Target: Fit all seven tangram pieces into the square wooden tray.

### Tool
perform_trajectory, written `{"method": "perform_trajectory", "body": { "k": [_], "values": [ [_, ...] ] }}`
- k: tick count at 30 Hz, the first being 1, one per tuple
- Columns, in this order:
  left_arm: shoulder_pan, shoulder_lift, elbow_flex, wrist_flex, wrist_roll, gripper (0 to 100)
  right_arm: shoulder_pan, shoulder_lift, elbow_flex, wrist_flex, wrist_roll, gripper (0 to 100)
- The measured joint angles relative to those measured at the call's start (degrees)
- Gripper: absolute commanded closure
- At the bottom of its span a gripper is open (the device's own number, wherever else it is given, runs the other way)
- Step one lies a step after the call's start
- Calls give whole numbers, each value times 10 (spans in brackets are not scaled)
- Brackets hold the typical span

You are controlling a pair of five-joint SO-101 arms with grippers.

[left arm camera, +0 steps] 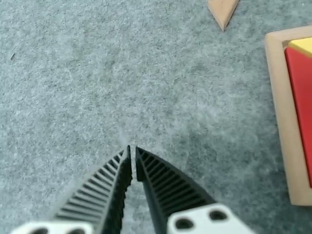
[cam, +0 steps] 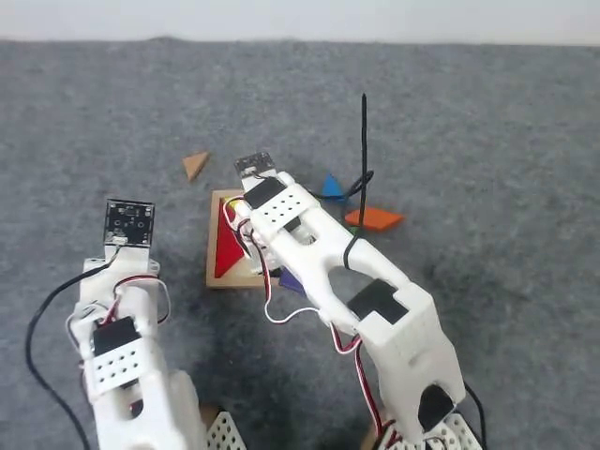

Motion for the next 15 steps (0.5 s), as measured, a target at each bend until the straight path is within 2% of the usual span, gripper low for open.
{"method": "perform_trajectory", "body": {
  "k": [7, 15],
  "values": [
    [0, 0, 0, 0, 0, 988, -2, 1, -75, 36, 3, 771],
    [0, 0, 0, 0, 0, 988, -4, 1, -135, 110, 56, 771]
  ]
}}
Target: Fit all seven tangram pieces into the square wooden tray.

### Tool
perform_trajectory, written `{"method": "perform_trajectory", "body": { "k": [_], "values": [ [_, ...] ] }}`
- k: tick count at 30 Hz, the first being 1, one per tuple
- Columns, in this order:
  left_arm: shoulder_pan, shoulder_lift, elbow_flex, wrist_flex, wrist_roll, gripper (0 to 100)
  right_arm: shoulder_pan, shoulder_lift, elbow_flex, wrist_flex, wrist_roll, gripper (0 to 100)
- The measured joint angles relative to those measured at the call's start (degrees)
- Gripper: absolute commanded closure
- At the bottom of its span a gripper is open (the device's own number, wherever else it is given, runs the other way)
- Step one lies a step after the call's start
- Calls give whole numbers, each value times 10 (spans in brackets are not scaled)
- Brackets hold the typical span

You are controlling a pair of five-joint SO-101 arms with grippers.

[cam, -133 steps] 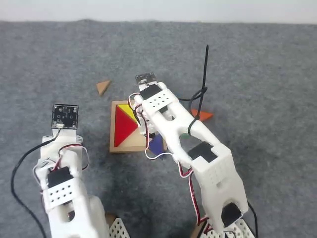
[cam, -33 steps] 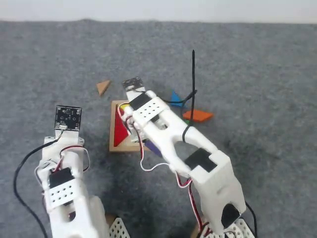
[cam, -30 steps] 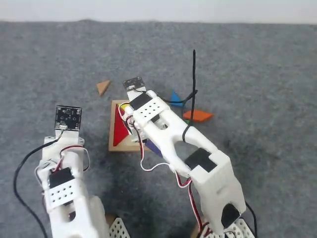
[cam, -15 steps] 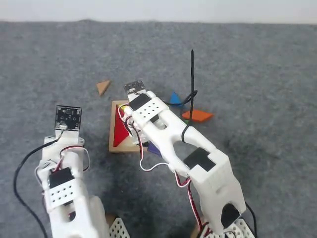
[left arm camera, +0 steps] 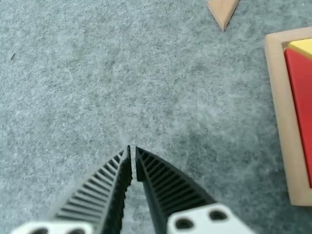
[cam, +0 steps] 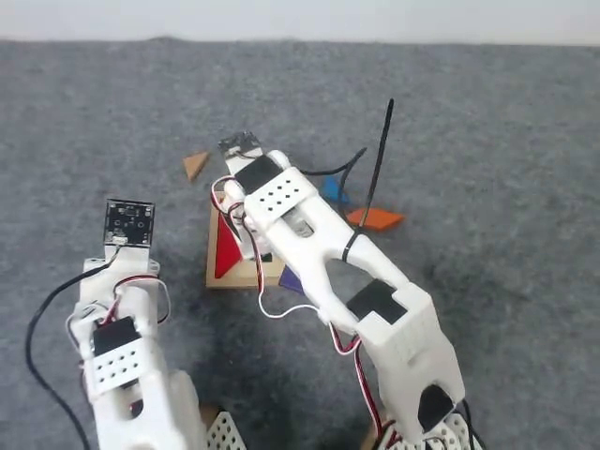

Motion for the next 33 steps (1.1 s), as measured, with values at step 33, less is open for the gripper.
{"method": "perform_trajectory", "body": {
  "k": [33],
  "values": [
    [0, 0, 0, 0, 0, 988, -17, -165, 331, -199, 84, 771]
  ]
}}
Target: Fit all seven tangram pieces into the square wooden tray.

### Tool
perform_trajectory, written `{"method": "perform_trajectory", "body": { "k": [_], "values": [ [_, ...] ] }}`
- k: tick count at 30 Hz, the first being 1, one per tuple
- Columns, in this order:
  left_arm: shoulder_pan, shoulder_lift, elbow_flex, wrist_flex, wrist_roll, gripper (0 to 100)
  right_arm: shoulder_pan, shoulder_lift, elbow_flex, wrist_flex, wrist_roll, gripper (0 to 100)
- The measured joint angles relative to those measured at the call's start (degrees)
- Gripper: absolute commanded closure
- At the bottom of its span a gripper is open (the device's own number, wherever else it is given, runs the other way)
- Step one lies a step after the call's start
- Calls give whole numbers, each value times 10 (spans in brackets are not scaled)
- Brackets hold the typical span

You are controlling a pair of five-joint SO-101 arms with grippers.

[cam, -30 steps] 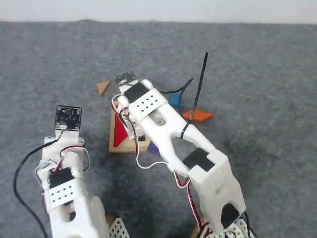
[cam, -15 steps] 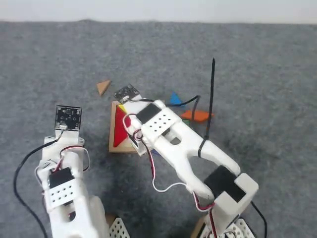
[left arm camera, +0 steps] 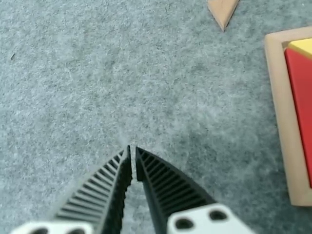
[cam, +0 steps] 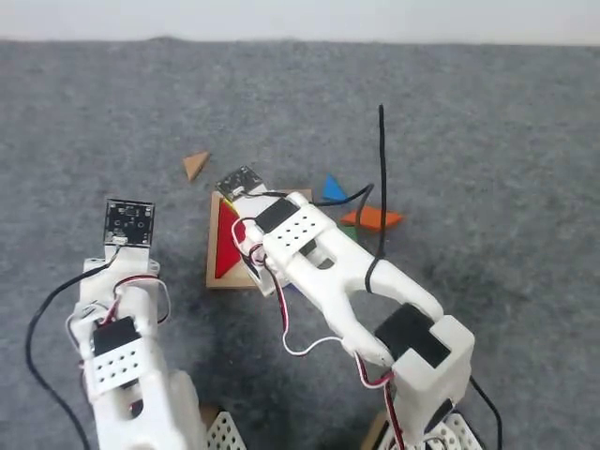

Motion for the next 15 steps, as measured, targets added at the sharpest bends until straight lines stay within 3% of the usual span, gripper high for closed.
{"method": "perform_trajectory", "body": {
  "k": [15],
  "values": [
    [0, 0, 0, 0, 0, 988, 0, 2, 0, -4, -56, 771]
  ]
}}
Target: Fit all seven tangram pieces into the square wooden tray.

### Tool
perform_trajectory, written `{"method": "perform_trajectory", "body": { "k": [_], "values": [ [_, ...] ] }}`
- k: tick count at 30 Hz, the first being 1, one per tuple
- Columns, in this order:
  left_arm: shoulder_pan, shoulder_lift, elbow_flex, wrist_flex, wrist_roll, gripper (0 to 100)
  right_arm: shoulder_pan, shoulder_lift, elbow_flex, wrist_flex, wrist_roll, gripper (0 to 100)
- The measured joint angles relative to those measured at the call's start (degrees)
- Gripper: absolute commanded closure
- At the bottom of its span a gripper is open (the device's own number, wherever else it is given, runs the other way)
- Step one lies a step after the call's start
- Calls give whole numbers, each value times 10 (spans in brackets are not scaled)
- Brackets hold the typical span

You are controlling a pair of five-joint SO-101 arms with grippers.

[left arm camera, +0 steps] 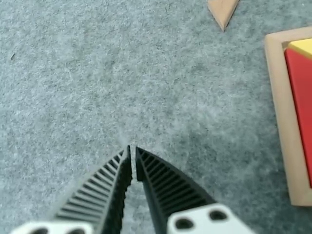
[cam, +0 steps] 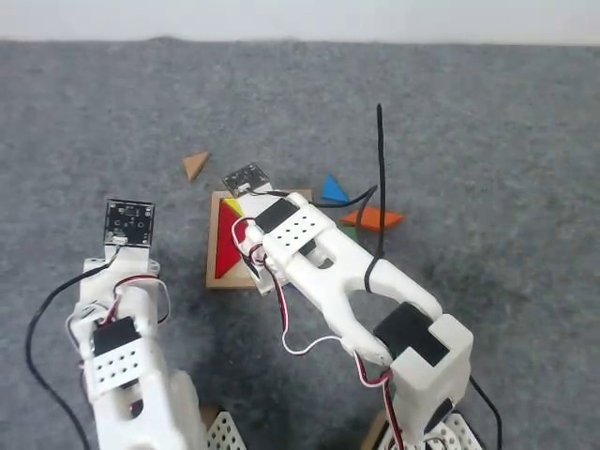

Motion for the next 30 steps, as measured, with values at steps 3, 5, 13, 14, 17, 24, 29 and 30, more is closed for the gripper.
{"method": "perform_trajectory", "body": {
  "k": [3, 5, 13, 14, 17, 24, 29, 30],
  "values": [
    [0, 0, 0, 0, 0, 988, 0, 0, 0, 0, -2, 771],
    [0, 0, 0, 0, 0, 988, 0, 0, 0, 0, -2, 771],
    [0, 0, 0, 0, 0, 988, 0, 55, -30, -2, -23, 774],
    [0, 0, 0, 0, 0, 988, 0, 57, -37, 0, -23, 775],
    [0, 0, 0, 0, 0, 988, 1, 63, -50, 12, -25, 775],
    [0, 0, 0, 0, 0, 988, 1, 65, -53, 13, -25, 775],
    [0, 0, 0, 0, 0, 988, 1, 65, -54, 20, -25, 775],
    [0, 0, 0, 0, 0, 988, 4, 65, -54, 21, -25, 775]
  ]
}}
